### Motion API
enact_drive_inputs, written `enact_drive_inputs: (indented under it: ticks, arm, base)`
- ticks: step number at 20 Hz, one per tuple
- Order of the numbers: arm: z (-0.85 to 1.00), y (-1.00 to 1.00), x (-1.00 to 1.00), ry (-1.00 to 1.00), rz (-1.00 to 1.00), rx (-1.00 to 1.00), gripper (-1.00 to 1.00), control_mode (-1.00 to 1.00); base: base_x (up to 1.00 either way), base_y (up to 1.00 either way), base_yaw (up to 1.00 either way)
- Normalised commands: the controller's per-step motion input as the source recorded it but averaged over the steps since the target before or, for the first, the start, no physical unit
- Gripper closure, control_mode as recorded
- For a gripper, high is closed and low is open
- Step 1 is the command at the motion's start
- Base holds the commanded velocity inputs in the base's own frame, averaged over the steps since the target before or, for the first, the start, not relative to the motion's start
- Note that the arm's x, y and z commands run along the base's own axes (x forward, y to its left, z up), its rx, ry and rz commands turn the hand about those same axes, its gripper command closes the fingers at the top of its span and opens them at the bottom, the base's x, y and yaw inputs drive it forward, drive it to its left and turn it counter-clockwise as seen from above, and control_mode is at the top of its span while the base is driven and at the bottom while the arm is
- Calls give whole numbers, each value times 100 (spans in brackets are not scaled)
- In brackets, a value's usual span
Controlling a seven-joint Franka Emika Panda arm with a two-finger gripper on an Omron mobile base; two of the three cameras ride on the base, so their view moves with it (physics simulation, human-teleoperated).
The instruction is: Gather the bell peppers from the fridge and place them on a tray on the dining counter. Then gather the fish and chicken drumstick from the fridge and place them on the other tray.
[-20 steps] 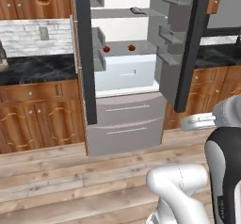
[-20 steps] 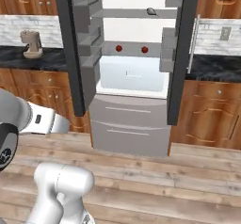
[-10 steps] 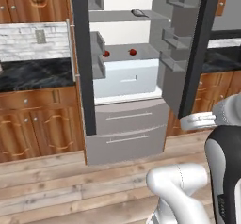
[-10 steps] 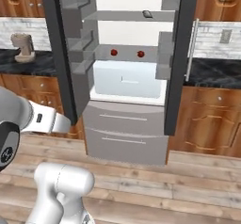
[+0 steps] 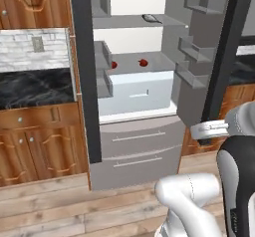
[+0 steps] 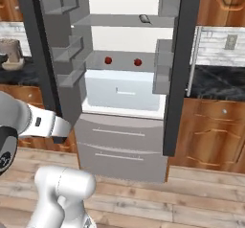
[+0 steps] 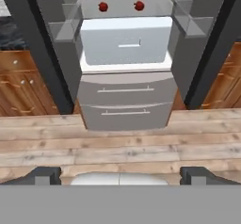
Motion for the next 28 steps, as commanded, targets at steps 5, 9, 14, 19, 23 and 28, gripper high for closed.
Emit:
enact_drive_inputs:
  ticks: [5, 9, 14, 19, 23, 28]
  arm:
    - [0, 0, 0, 0, 0, 0, -100, 100]
    - [0, 0, 0, 0, 0, 0, -100, 100]
    - [0, 0, 0, 0, 0, 0, -100, 100]
    - [0, 0, 0, 0, 0, 0, -100, 100]
    - [0, 0, 0, 0, 0, 0, -100, 100]
    - [0, 0, 0, 0, 0, 0, -100, 100]
  base:
    - [71, -47, 0]
    - [53, -9, 0]
    - [90, 0, -2]
    - [79, 0, 0]
    - [65, 5, 0]
    - [77, 15, 0]
